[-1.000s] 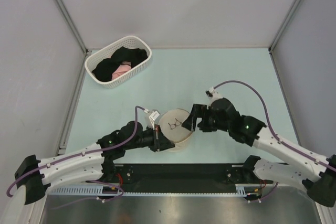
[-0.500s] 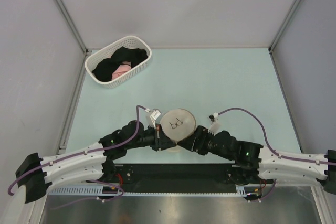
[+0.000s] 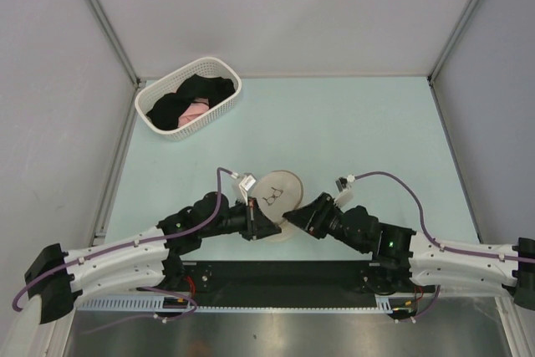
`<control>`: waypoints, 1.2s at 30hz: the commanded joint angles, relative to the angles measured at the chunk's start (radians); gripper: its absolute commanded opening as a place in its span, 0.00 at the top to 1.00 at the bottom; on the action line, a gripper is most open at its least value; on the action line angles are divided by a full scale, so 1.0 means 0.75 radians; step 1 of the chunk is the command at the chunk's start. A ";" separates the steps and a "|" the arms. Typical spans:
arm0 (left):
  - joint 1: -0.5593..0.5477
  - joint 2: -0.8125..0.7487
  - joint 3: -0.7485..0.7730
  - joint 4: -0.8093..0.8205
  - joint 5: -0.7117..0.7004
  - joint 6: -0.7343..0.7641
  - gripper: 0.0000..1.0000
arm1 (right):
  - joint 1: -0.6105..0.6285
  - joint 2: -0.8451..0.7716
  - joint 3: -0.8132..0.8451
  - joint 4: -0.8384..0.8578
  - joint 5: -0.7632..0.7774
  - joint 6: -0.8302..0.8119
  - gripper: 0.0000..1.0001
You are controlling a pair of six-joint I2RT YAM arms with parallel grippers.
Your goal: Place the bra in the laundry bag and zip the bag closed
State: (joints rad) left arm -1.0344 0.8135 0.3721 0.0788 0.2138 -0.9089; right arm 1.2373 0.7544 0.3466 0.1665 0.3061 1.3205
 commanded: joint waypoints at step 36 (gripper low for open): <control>0.119 -0.072 0.130 -0.162 0.110 0.130 1.00 | -0.797 0.097 0.514 -1.001 -0.419 -0.761 0.46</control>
State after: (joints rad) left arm -0.9463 0.7532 0.4435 -0.1200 0.2543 -0.7895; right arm 0.5720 0.9264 0.7197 -0.3626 -0.2234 0.7856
